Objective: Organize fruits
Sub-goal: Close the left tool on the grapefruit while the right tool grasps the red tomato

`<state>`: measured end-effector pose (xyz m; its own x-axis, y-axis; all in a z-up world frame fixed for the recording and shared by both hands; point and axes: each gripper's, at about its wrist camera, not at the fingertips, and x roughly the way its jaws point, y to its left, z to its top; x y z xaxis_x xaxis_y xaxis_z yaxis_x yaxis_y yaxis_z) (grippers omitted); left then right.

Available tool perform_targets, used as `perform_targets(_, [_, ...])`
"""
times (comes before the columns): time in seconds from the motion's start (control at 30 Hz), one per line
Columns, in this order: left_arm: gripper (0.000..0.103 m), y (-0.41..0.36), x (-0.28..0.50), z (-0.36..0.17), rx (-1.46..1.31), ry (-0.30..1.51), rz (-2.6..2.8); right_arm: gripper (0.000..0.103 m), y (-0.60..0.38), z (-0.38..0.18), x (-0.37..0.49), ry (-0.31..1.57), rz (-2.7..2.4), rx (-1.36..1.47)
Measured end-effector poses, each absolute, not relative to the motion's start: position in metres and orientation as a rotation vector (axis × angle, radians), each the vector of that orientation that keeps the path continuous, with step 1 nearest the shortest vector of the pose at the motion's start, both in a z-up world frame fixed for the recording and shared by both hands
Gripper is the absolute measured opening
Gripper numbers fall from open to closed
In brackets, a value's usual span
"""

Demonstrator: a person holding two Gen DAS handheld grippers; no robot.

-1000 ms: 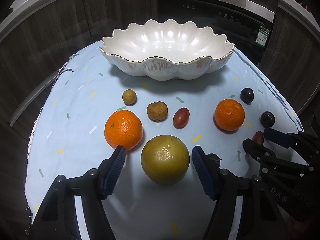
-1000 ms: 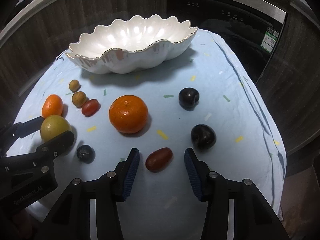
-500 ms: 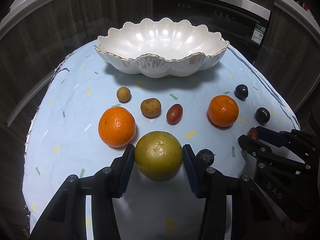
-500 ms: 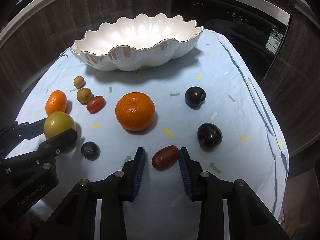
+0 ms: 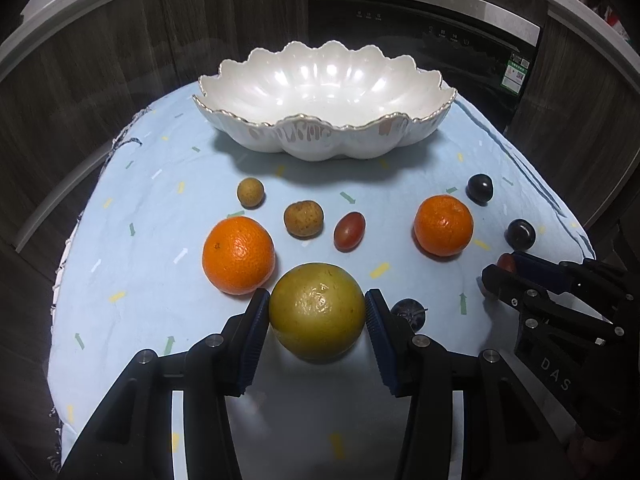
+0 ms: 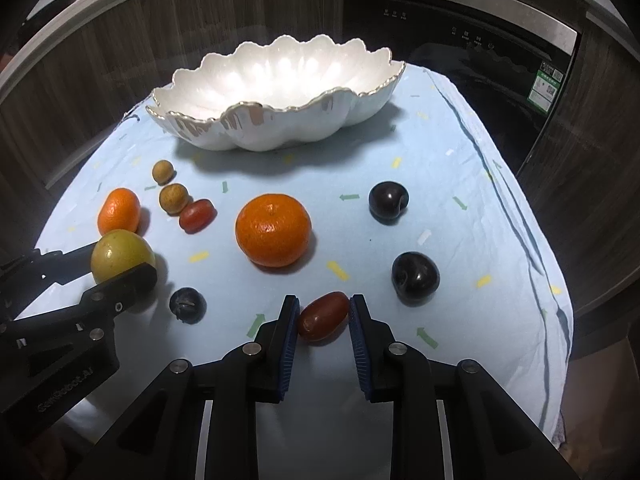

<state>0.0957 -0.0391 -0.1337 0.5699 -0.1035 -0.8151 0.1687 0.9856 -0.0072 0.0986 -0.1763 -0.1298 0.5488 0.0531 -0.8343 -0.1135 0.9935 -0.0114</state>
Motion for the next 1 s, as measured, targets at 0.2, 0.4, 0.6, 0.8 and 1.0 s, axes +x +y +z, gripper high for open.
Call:
perform_targets(0.2, [0.048,-0.037,0.095,-0.126,0.083,0.930,-0.158,0.027,-0.175,-0.123,0.097,0.964,0.097,-0.075])
perform_targets(0.4, [0.048,-0.034,0.096,-0.119,0.090,0.911,-0.147,0.027,-0.171,-0.113,0.099,0.931,0.098,-0.103])
perform_targets(0.6, [0.048,-0.032,0.097,-0.112,0.096,0.896,-0.149,0.027,-0.172,-0.105,0.101,0.919,0.088,-0.110])
perform_targets(0.8, [0.048,-0.029,0.101,-0.104,0.084,0.894,-0.150,0.027,-0.172,-0.098,0.105,0.911,0.089,-0.101])
perform_targets(1.0, [0.048,-0.028,0.109,-0.098,0.067,0.909,-0.147,0.027,-0.170,-0.088,0.110,0.887,0.093,-0.106])
